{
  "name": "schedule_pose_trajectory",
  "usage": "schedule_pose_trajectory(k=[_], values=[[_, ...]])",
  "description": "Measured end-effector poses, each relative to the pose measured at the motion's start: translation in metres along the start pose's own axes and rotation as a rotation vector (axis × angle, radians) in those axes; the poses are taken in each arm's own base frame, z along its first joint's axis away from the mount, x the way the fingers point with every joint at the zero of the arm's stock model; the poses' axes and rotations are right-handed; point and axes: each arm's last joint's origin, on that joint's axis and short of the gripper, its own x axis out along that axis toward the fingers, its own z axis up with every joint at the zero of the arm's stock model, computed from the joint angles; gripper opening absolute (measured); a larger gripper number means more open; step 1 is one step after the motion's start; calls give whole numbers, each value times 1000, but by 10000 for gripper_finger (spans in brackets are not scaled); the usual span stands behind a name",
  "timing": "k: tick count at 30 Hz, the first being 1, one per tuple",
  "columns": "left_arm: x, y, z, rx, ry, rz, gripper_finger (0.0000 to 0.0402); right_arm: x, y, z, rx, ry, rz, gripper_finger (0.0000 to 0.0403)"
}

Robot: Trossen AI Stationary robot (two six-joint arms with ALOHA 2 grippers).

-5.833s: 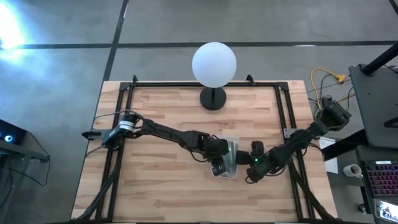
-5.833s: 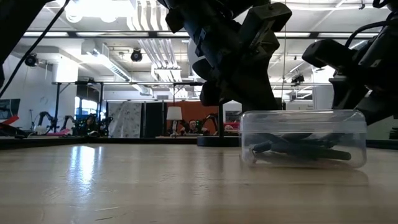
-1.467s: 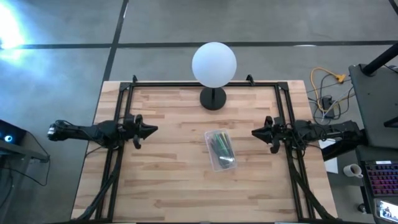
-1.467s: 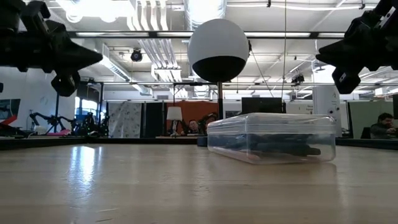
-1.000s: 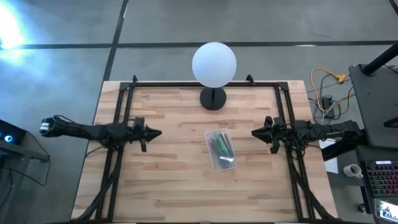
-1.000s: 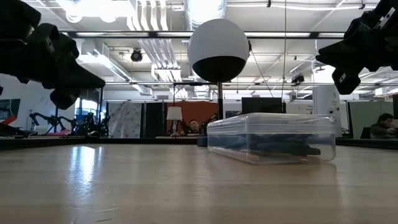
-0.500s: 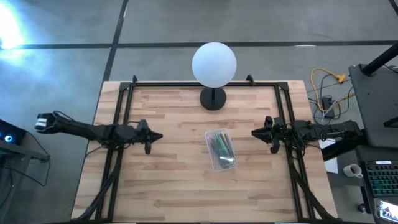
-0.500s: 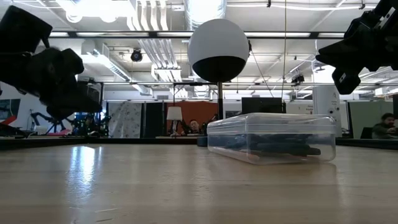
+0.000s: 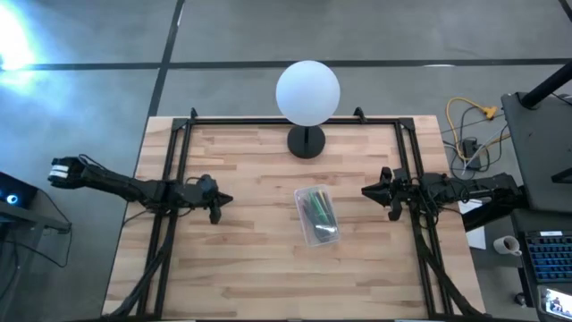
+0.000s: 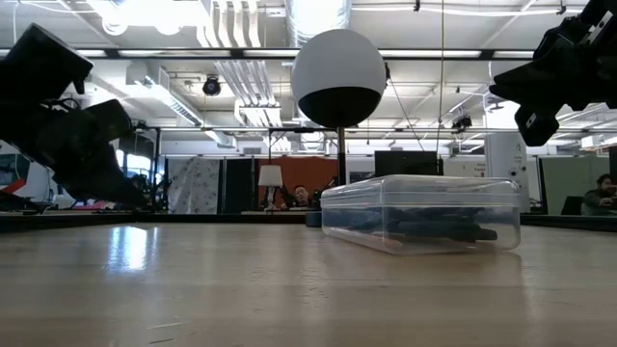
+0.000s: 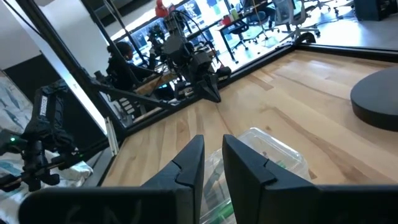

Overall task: Pick & place school supplies into a supply box
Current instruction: Return to Home Position

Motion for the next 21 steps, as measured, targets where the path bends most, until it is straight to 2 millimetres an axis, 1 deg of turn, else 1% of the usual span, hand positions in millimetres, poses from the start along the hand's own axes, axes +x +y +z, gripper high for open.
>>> schedule_pose_trajectory(k=[21], values=[[2, 1, -2, 8, 23, 13, 3, 0, 0, 0, 0, 0, 0, 52]])
